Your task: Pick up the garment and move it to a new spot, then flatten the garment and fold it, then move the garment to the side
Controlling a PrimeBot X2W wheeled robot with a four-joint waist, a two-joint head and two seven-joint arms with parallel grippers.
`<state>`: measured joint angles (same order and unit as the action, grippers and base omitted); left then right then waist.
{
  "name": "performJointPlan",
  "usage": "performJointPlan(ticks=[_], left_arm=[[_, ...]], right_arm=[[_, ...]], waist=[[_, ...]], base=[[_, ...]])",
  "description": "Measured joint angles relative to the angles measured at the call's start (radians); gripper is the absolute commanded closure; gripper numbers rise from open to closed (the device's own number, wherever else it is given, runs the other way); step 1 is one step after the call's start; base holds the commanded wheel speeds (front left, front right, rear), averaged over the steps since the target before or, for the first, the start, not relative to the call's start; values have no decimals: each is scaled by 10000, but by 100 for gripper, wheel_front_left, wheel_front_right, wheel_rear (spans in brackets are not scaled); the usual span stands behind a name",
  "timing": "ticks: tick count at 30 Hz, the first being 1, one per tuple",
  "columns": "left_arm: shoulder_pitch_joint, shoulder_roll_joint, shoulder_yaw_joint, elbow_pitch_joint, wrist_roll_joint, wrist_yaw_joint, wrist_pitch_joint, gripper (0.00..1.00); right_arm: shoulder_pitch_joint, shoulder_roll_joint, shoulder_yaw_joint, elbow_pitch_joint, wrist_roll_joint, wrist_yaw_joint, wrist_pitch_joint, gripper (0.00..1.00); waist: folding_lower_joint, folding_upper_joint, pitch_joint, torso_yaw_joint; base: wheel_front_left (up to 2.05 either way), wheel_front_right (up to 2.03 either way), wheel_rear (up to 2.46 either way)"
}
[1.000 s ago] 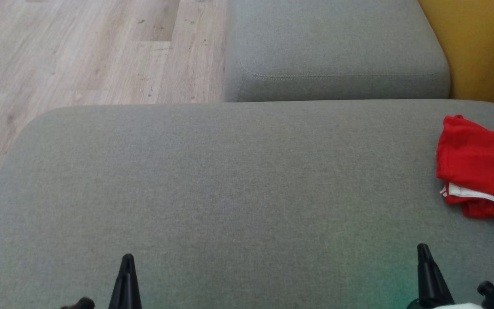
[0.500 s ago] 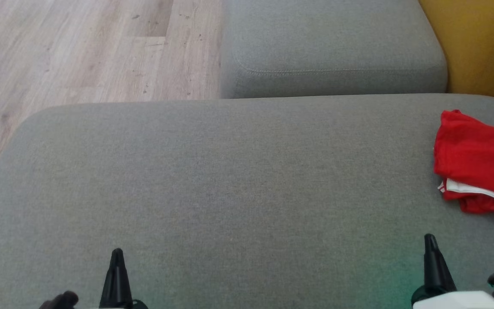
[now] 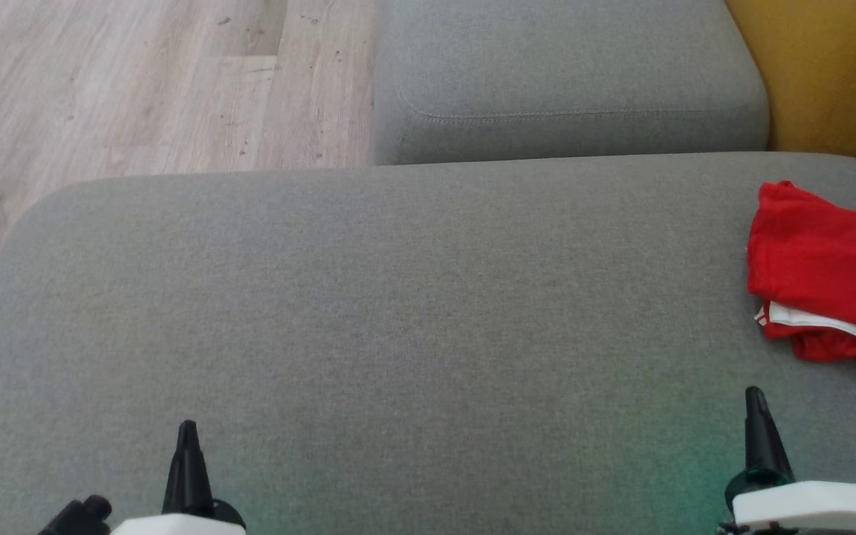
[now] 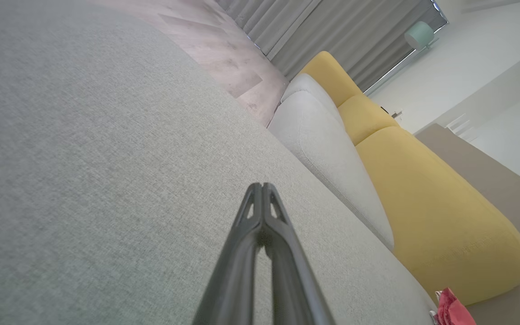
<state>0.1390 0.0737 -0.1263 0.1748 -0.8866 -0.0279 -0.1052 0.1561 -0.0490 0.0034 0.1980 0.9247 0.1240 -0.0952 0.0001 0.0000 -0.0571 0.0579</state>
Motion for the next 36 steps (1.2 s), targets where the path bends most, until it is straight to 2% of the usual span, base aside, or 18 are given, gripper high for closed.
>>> performJointPlan(ticks=[36], left_arm=[[-1056,-2,918,529,-4347,-552,1035,100]], right_arm=[[-1148,-46,-543,428,4071,0,972,100]], waist=[[0,0,350,-336]], base=[[0,0,0]])
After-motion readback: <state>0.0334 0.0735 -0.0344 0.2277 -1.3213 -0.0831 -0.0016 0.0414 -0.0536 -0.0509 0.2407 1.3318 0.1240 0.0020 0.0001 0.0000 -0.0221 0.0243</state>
